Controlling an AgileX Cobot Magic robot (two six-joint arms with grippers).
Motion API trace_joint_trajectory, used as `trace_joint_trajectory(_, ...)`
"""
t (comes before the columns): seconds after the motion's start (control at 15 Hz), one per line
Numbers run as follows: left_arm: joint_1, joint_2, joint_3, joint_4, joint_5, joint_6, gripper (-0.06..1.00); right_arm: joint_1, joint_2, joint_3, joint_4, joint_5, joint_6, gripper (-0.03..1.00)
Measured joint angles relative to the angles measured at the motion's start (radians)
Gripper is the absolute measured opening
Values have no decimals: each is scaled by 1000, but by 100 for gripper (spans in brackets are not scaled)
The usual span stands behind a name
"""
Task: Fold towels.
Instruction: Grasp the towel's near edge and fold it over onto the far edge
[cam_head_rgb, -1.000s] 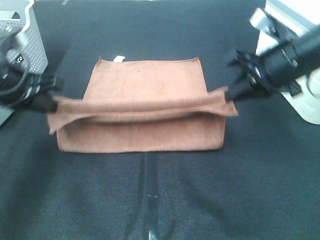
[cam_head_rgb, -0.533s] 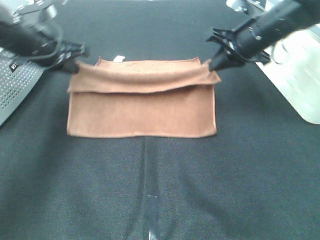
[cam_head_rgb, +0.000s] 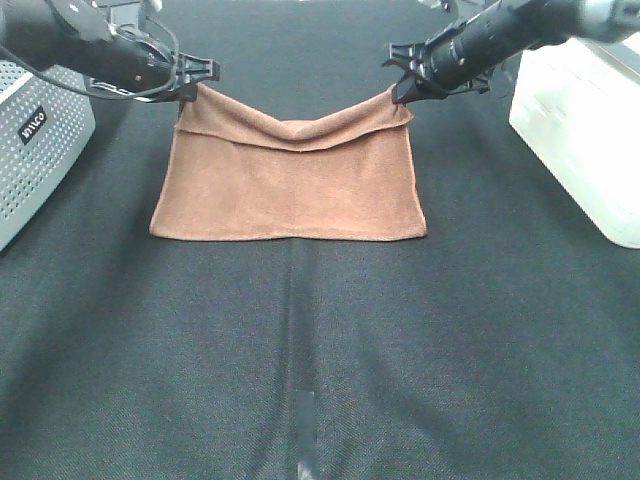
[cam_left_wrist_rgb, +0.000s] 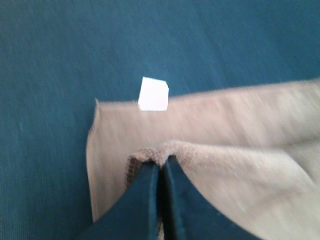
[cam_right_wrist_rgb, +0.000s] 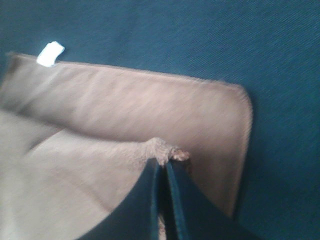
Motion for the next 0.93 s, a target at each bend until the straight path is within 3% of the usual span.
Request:
trace_joint_trajectory(0.33, 0, 118, -62, -2, -189, -1, 0, 0, 109, -82, -53, -129, 37, 0)
trace_joint_trajectory(0.53, -3, 136, -74, -4, -226, -1, 0, 0, 125, -83, -53, -151, 37, 2)
trace_joint_trajectory(0.67, -5, 138, -78, -4, -241, -1, 10, 0, 139, -83, -54, -155, 37, 25)
trace_joint_trajectory(0.73, -5, 138, -79, -4, -242, -1, 21, 0, 140, -83, -54, -158, 37, 41)
trace_joint_trajectory(0.87, -5, 138, -79, -4, -230, -1, 54, 0, 135, -83, -56, -137, 37, 70)
trace_joint_trajectory(0.93, -5, 138, -79, 2, -205, -1, 69, 0, 128, -83, -61, -109, 37, 76)
